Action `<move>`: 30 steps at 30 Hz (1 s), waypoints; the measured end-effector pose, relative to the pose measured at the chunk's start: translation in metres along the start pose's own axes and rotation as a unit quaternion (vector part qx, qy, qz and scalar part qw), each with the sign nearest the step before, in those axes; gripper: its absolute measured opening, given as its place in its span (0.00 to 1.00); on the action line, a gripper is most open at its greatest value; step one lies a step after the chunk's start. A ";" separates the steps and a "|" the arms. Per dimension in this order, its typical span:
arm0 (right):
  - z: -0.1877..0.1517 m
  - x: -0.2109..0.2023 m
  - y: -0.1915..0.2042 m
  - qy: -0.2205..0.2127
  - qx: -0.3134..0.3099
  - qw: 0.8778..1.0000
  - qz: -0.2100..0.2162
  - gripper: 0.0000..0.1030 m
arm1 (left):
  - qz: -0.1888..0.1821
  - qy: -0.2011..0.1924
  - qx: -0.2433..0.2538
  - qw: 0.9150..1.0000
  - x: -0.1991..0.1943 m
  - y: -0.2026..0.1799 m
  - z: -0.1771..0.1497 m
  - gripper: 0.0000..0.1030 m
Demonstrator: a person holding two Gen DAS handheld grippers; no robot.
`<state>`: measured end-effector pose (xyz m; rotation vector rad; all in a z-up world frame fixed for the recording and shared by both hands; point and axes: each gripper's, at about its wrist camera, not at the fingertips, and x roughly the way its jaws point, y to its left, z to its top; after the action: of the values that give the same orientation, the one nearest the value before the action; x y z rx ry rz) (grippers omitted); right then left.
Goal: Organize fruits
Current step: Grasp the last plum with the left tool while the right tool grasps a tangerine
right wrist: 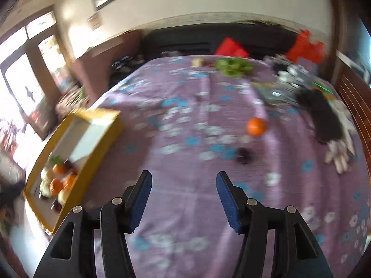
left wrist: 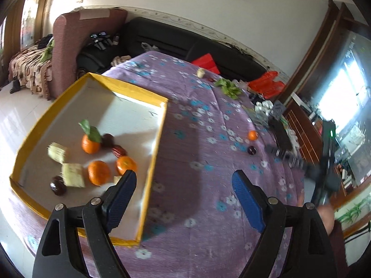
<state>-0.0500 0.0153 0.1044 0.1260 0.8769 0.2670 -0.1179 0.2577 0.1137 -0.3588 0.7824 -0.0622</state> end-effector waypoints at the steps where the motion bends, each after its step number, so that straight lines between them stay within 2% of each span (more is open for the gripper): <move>1: 0.007 0.001 -0.017 0.000 0.019 1.000 -0.004 0.61 | 0.001 0.005 0.008 1.000 0.003 -0.004 -0.004 0.81; 3: 0.023 0.008 -0.046 -0.002 0.050 0.999 -0.018 0.61 | 0.003 0.016 0.019 1.000 0.012 -0.009 -0.009 0.81; 6: 0.043 0.029 -0.067 -0.001 0.052 0.997 -0.053 0.60 | 0.005 0.032 0.021 0.999 0.024 -0.010 -0.012 0.81; 8: 0.055 0.048 -0.078 0.008 0.060 0.996 -0.061 0.60 | 0.011 0.036 0.021 0.999 0.028 -0.007 -0.010 0.81; 13: 0.072 0.103 -0.089 0.037 0.068 0.995 -0.070 0.60 | 0.036 0.034 0.031 0.998 0.032 0.000 -0.006 0.81; 18: 0.072 0.137 -0.083 0.054 0.052 0.993 -0.088 0.58 | 0.044 0.040 0.046 0.997 0.039 -0.003 -0.004 0.82; 19: 0.070 0.138 -0.077 0.051 0.037 0.993 -0.098 0.57 | 0.043 0.042 0.048 0.997 0.040 -0.003 -0.004 0.82; 20: 0.068 0.138 -0.072 0.051 0.024 0.993 -0.108 0.50 | 0.042 0.045 0.050 0.997 0.043 -0.005 -0.004 0.82; 21: 0.065 0.139 -0.069 0.057 0.014 0.992 -0.108 0.37 | 0.040 0.048 0.053 0.997 0.045 -0.008 -0.003 0.82; 26: 0.045 0.106 -0.072 0.039 0.017 0.995 -0.086 0.36 | 0.024 0.062 0.071 0.995 0.056 -0.028 0.002 0.81; 30: 0.015 0.057 -0.096 0.019 0.075 0.996 -0.035 0.36 | 0.009 0.074 0.093 0.993 0.077 -0.056 0.009 0.81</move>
<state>0.0137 -0.0603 0.0508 0.2309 0.9364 0.1384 -0.0528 0.1938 0.0866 -0.1713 0.9194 -0.1454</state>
